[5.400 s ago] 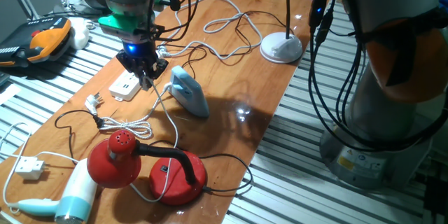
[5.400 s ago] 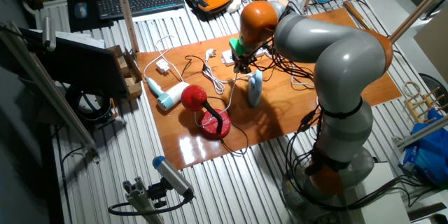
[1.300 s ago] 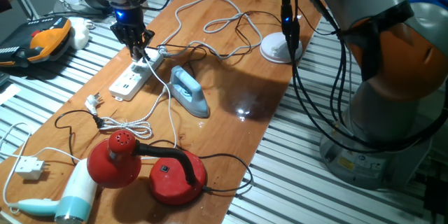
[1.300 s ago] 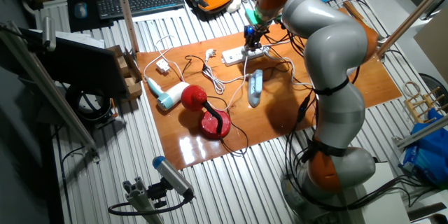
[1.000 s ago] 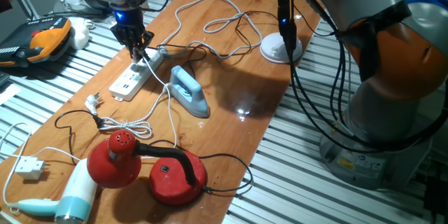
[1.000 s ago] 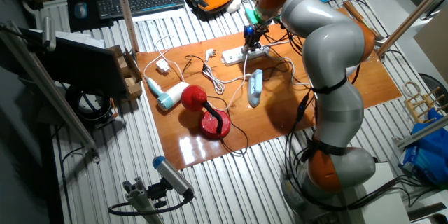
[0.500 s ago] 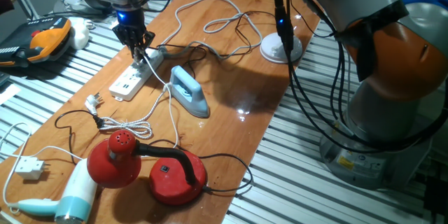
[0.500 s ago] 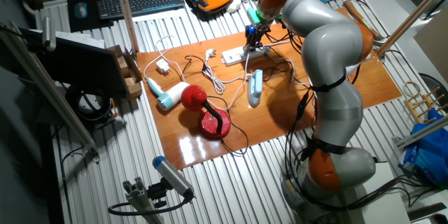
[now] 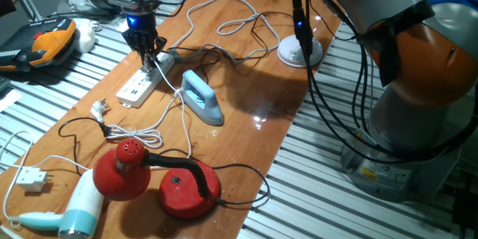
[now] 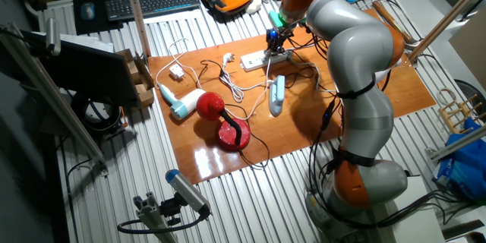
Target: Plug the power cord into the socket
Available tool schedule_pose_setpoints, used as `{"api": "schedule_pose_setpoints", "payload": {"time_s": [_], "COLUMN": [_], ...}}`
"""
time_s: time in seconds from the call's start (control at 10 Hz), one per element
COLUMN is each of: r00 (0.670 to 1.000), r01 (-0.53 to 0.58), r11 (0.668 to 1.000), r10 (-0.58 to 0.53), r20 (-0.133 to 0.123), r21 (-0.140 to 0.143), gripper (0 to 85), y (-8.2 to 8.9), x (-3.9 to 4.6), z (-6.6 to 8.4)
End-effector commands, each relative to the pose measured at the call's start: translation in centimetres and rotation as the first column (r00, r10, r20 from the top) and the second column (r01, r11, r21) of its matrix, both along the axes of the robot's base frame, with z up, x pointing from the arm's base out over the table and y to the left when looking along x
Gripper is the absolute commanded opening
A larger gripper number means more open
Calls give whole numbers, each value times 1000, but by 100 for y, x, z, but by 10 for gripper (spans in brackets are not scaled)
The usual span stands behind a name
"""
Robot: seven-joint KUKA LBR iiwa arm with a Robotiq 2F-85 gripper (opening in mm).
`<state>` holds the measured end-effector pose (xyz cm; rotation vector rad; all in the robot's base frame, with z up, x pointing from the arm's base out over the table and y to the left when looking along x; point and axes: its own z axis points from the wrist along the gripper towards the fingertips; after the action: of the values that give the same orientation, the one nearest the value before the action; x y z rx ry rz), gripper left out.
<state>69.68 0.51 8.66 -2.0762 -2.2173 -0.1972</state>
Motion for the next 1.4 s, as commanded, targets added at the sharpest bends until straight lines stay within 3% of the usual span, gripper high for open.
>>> {"api": "schedule_pose_setpoints", "payload": {"time_s": [0.0,1.3], "r00": [1000,1000], "r01": [2,-11], "r11": [1000,1000], "r10": [-2,11], "r20": [-1,-5], "r21": [1,4], "gripper": [0,0], "y": [0,-10], "x": [-2,69], "z": [-11,-72]}}
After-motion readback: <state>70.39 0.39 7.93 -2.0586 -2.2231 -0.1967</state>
